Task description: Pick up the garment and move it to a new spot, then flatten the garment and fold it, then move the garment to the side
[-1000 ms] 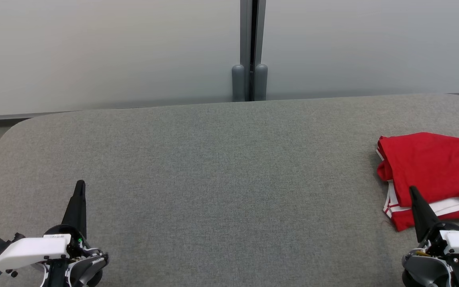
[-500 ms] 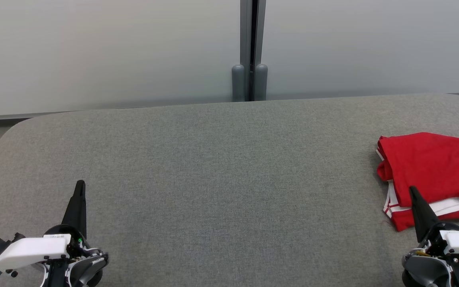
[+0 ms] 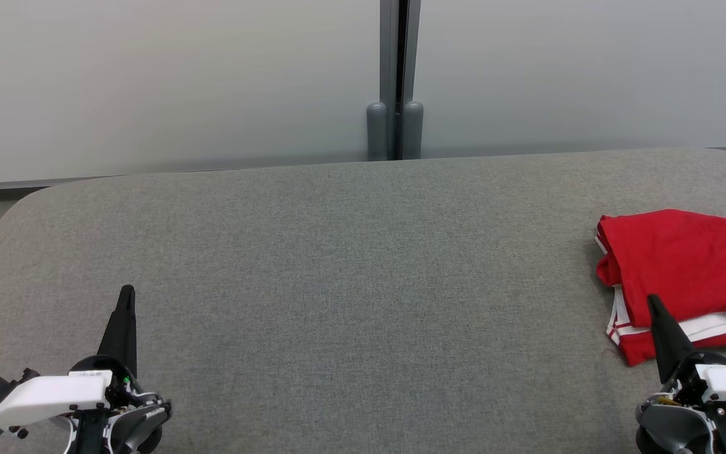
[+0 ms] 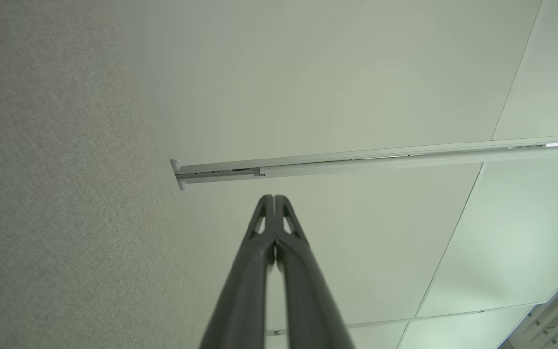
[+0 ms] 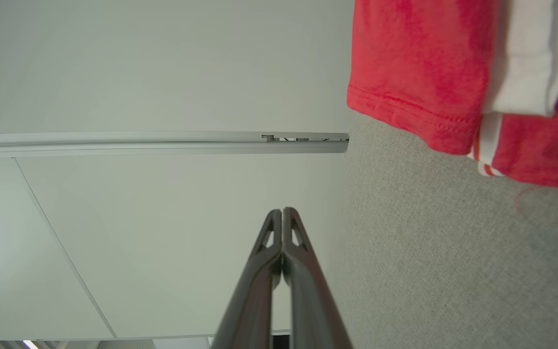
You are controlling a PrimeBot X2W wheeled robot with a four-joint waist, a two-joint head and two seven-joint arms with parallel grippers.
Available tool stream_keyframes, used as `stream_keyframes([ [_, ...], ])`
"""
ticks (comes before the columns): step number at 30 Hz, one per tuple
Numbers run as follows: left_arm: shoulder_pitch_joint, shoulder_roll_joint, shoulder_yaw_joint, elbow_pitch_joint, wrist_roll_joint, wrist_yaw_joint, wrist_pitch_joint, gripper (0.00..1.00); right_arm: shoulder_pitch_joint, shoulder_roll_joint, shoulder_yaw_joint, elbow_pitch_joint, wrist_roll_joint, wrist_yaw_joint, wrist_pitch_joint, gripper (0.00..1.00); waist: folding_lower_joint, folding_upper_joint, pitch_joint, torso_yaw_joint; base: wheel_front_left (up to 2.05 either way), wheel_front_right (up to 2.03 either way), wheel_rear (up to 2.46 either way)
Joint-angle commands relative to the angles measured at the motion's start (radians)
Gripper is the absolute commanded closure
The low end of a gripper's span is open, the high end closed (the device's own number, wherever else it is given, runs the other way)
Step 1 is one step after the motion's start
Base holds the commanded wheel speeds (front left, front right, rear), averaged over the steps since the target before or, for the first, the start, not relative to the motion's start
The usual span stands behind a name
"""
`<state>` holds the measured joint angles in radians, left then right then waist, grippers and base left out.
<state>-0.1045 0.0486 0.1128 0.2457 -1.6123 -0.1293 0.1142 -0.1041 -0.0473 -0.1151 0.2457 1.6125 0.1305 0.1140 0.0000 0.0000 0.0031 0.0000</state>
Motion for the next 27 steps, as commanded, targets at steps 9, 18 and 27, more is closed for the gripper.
stream_keyframes([
  [9,-0.01,0.003,0.003,-0.001,-0.001,-0.004,0.003,1.0,-0.009,-0.004,-0.001,-0.002,0.001,0.0,0.003,1.0,0.0,0.0,0.0,0.0,0.0,0.0,0.0],
  [18,-0.01,0.003,0.003,-0.001,-0.001,-0.004,0.003,1.0,-0.009,-0.004,-0.001,-0.002,0.001,0.0,0.003,1.0,0.0,0.0,0.0,0.0,0.0,0.0,0.0],
  [27,-0.01,0.003,0.003,-0.001,-0.001,-0.004,0.003,1.0,-0.009,-0.004,-0.001,-0.002,0.001,0.0,0.003,1.0,0.0,0.0,0.0,0.0,0.0,0.0,0.0],
])
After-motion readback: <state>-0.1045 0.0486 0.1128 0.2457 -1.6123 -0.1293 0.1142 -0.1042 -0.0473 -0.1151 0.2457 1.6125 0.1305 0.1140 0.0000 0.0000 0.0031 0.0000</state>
